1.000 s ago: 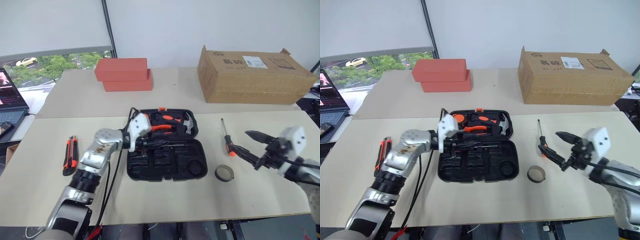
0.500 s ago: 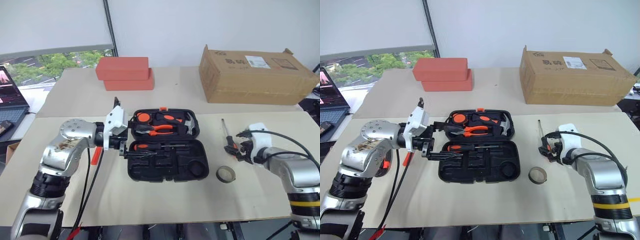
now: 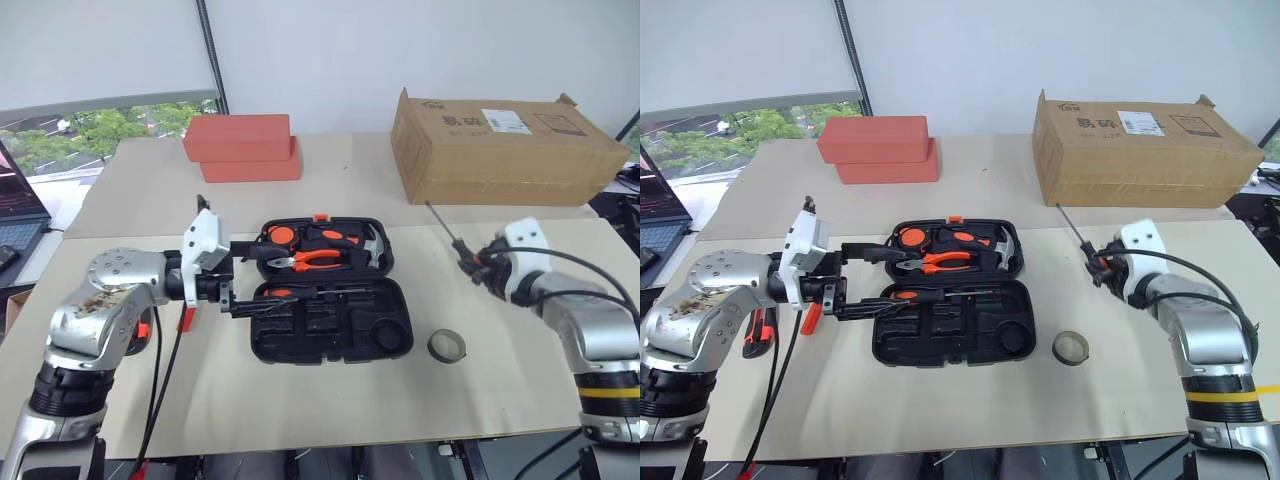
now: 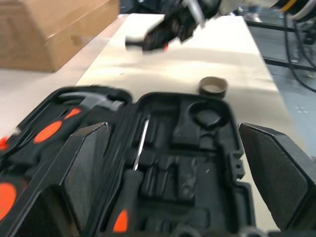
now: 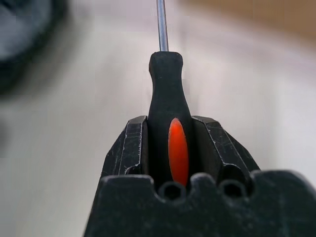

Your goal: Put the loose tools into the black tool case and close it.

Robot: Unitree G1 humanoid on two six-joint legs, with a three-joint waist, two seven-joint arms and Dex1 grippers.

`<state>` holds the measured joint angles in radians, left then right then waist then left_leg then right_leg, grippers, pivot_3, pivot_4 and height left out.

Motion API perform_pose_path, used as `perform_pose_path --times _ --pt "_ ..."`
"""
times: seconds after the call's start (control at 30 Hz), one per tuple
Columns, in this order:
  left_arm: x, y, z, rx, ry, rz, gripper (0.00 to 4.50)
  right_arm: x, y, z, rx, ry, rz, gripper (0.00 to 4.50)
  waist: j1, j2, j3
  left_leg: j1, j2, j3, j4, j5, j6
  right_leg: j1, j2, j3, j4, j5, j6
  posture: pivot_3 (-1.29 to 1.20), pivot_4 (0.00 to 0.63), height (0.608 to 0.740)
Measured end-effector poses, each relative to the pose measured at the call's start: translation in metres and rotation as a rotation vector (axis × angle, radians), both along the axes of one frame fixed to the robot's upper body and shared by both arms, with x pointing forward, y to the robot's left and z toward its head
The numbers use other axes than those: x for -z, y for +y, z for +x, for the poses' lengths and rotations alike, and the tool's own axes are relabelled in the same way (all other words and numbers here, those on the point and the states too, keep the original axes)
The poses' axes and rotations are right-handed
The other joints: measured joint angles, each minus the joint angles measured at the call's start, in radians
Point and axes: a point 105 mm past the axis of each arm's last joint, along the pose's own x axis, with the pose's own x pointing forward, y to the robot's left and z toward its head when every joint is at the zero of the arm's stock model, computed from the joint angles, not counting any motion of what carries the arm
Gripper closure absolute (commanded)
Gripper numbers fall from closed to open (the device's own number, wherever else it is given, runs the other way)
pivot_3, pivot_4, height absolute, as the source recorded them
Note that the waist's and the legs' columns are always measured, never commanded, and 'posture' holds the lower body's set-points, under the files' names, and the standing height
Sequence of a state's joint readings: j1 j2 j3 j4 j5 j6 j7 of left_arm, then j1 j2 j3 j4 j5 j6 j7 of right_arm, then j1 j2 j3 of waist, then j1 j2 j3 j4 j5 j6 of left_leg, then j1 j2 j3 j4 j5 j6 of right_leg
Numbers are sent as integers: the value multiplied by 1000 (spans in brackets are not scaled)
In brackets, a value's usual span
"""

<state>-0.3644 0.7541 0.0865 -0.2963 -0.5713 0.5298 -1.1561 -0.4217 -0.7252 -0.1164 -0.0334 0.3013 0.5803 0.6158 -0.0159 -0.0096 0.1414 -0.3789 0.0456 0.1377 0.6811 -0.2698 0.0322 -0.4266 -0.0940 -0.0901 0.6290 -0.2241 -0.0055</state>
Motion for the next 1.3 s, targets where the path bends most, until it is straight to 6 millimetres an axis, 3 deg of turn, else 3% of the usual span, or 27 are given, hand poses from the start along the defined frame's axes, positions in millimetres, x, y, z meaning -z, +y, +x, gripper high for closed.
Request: perform_pose_path --times 0.03,0.13,0.37,0.5,0.63,0.73,0.8,1.03,1.07,1.17,1.3 --pt "2 5 -4 -27 12 -17 0 -12 25 -4 -181 -46 17 3515 -4 -1 1 1 1 0 -1 0 0 1 1 0 0 0 0 0 150 711" --pt "1 13 -9 -79 10 -26 0 -17 66 -14 -451 -77 7 3515 -2 -2 1 2 2 0 -1 0 -1 1 1 -1 0 0 0 0 150 711" --pt "9 30 -28 -176 36 -23 0 13 121 -36 -957 -37 -128 3515 5 -3 2 2 1 0 0 0 0 1 -1 -2 0 3 -6 0 150 711" --pt "4 31 -38 -183 31 -21 0 27 120 -36 -1066 11 -246 3515 12 -3 2 2 0 -1 0 0 0 2 -2 -3 0 4 -8 0 150 711" --pt "6 30 -40 -199 36 -16 0 45 109 -28 -1051 68 -277 3515 10 -3 2 3 0 -1 -1 0 0 2 -2 -3 1 4 -9 0 150 711" --pt "5 28 -40 -207 28 -16 0 47 109 -24 -1065 71 -291 3515 4 -3 2 3 1 -1 -1 0 -1 2 -2 -3 1 4 -9 0 150 711" --pt "4 28 -40 -211 25 -16 0 45 111 -22 -1071 61 -309 2513 0 -3 2 4 1 0 -1 0 -1 2 -2 -2 1 4 -9 0 150 711" --pt "5 28 -40 -209 28 -8 0 43 112 -20 -1079 41 -336 264 2 -2 2 4 1 0 -1 0 -1 2 -2 -3 1 4 -9 0 150 711" --pt "5 28 -40 -209 28 -8 0 42 112 -20 -1077 38 -335 65 2 -2 2 4 1 0 -1 0 -1 2 -2 -3 1 4 -9 0 150 711" --pt "6 27 -40 -207 31 -7 0 37 112 -18 -1059 13 -309 65 3 -2 2 4 1 0 -1 0 -1 2 -2 -3 1 4 -9 0 150 711" --pt "7 23 -40 -188 38 -5 0 1 130 -9 -948 -131 -71 65 -1 -2 2 4 2 0 -1 1 -2 2 -2 -2 2 4 -10 0 150 711"
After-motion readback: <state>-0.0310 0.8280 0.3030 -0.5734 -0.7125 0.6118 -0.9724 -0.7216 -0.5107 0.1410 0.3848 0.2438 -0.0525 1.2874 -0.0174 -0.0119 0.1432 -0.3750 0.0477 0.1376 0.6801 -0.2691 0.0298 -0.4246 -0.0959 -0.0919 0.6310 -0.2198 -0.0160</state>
